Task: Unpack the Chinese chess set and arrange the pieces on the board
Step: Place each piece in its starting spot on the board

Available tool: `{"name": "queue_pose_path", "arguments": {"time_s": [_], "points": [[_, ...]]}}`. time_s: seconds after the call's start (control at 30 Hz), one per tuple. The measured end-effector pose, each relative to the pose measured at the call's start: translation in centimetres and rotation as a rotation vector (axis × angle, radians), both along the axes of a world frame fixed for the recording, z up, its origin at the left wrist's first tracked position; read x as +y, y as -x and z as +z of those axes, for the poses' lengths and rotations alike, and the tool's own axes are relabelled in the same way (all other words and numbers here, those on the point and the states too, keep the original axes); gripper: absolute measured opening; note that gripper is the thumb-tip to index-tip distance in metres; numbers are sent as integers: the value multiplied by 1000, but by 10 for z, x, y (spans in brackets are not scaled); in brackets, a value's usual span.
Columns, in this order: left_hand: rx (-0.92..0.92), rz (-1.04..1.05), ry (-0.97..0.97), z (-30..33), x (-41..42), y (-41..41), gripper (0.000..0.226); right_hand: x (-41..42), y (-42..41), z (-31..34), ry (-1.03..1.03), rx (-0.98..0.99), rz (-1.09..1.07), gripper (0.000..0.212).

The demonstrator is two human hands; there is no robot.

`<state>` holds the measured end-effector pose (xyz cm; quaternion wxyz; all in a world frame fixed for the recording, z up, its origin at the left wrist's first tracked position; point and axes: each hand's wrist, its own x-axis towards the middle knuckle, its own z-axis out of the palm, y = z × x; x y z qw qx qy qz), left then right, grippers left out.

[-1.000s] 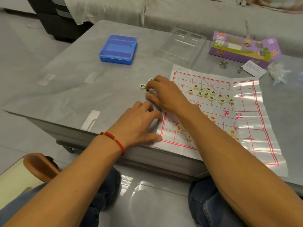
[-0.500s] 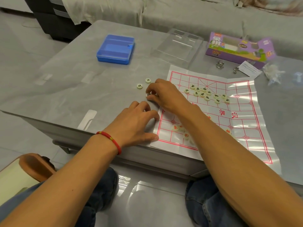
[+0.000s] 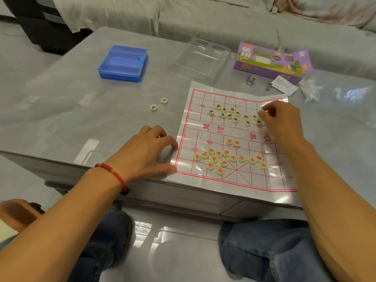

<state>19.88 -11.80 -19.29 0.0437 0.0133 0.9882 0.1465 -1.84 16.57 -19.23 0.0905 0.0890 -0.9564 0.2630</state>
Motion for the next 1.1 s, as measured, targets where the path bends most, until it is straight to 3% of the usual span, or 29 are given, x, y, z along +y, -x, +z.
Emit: {"name": "queue_pose_path", "arguments": {"time_s": [0.23, 0.33, 0.47, 0.7, 0.8, 1.0, 1.1], "points": [[-23, 25, 0, 1, 4, 1, 61, 17, -1, -9, 80, -137, -105, 25], [-26, 28, -8, 2, 4, 0, 61, 16, 2, -6, 145, -131, -150, 30], [-21, 30, -7, 1, 4, 0, 60, 1, -2, 0, 85, -15, -120, 29], [-19, 24, 0, 1, 4, 1, 60, -97, -32, -6, 67, 53, 407, 23], [-9, 22, 17, 1, 4, 2, 60, -146, -51, -12, -69, 82, 608, 32], [29, 8, 31, 0, 4, 0, 60, -202, -58, -26, -281, -2, 623, 53], [41, 6, 37, -1, 4, -1, 61, -214, -58, -30, -312, -4, 639, 51]]}}
